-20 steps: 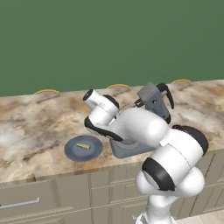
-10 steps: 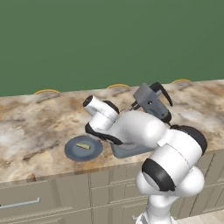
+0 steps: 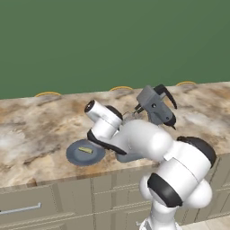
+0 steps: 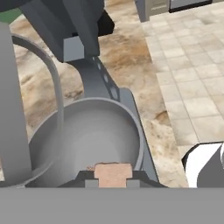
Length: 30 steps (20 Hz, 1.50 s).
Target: Add butter and sugar cubes to the stand mixer bowl and then turn on the stand mixer to begin making frosting.
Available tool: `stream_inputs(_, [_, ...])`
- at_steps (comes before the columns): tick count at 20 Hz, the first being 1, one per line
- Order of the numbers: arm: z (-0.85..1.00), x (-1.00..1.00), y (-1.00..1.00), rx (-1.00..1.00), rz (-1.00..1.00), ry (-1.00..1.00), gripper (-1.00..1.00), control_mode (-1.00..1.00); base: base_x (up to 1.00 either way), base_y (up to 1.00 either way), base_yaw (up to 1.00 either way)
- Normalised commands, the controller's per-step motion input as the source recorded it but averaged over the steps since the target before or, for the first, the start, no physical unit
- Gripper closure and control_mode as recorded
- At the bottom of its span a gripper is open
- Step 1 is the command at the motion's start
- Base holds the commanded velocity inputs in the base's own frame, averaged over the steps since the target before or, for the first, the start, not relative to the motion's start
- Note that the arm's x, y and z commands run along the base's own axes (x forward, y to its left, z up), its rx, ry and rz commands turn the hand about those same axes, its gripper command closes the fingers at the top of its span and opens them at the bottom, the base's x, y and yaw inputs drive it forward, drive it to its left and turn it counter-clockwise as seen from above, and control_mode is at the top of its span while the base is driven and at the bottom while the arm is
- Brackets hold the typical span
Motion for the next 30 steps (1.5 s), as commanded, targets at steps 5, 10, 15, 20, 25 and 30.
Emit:
stream_inputs(5, [0.00,-0.05,0.00,-0.07,0.00,-0.10,1.00,-1.00,0.00,0.00,0.00])
stream_inputs(10, [0.00,0.00,0.00,-0.07,0.00,-0.01,1.00,-1.00,0.00,0.00,0.00])
stream_inputs(15, [-0.01,0.04,0.00,-0.05,0.00,0.00,1.00,-1.00,0.00,0.00,0.00])
stream_inputs(20, [0.00,0.15,0.00,-0.03,0.00,0.00,-1.00,-1.00,0.00,0.00,0.00])
stream_inputs(25, [0.00,0.14,0.00,-0.01,0.00,0.00,-1.00,-1.00,0.00,0.00,0.00])
stream_inputs(30, [0.00,0.00,0.00,0.00,0.00,0.00,-1.00,-1.00,0.00,0.00,0.00])
